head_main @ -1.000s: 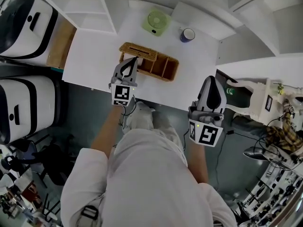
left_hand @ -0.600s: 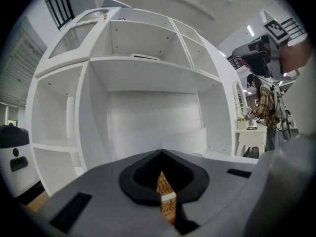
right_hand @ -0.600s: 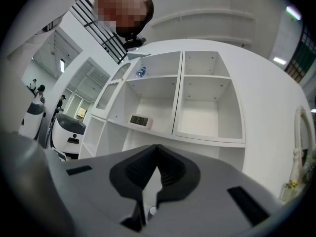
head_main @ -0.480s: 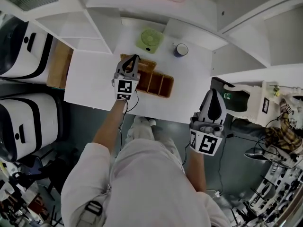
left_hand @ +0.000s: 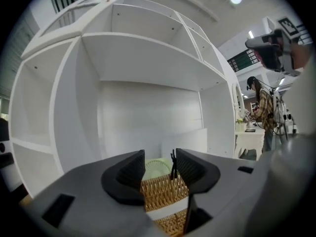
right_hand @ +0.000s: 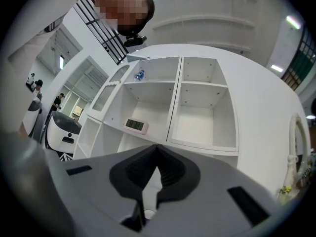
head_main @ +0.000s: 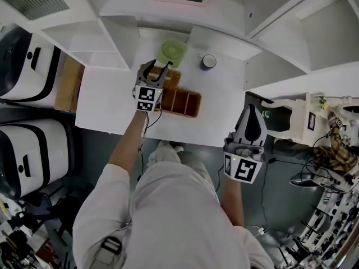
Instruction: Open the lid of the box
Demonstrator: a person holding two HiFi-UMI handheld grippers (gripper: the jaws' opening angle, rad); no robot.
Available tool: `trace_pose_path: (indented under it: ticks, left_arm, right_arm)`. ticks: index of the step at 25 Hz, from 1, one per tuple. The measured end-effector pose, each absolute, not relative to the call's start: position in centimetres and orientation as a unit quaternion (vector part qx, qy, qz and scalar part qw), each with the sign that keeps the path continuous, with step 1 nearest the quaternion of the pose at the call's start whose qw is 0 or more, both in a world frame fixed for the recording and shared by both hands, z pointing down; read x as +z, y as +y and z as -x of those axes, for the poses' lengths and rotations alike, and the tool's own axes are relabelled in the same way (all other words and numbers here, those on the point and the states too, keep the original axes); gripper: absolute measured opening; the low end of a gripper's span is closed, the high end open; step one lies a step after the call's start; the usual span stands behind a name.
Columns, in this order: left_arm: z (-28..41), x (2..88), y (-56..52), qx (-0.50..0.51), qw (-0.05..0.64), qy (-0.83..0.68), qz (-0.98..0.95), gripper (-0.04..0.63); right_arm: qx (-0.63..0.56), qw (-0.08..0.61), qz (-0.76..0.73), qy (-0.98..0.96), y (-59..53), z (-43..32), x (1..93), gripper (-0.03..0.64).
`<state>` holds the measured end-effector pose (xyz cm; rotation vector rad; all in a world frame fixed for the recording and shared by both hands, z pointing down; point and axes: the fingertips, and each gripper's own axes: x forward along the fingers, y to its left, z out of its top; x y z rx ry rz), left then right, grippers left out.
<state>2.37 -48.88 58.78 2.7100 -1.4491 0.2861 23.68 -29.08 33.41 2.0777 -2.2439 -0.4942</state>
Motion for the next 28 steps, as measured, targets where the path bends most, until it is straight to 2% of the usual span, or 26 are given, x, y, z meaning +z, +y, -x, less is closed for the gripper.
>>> trace_pose_path:
  ticks: [2, 10, 12, 14, 18, 28]
  left_arm:
    - [-2.4, 58.3, -48.8, 0.087, 0.023, -0.474, -0.876, 0.216]
    - [-1.0, 54.2, -45.4, 0.061, 0.012, -0.490, -0.869, 0.208]
    - [-0.2, 52.7, -44.3, 0.056, 0.008, -0.499, -0.865, 0.153]
    - [0.6, 50.6, -42.9, 0.045, 0.000, -0.507, -0.861, 0.128]
    - [1.9, 46.1, -39.2, 0.027, -0.023, -0.507, -0.861, -0.009]
    - [2.7, 37.9, -29.2, 0.004, -0.066, -0.489, -0.870, -0.008]
  right_arm:
    - [-0.164, 0.023, -0.669, -0.724, -28.6, -23.8, 33.5, -0.005]
    - [-0.155, 0.020, -0.664, -0.731, -27.1, -23.1, 33.7, -0.005]
    - [-0.153, 0.016, -0.659, -0.736, -26.8, -22.5, 33.6, -0.005]
    - [-0.151, 0.012, -0.655, -0.741, -26.5, -21.9, 33.5, -0.005]
    - [-0.144, 0.004, -0.645, -0.751, -25.6, -20.5, 33.5, -0.005]
    - [-0.138, -0.003, -0.616, -0.776, -20.9, -16.3, 33.7, -0.005]
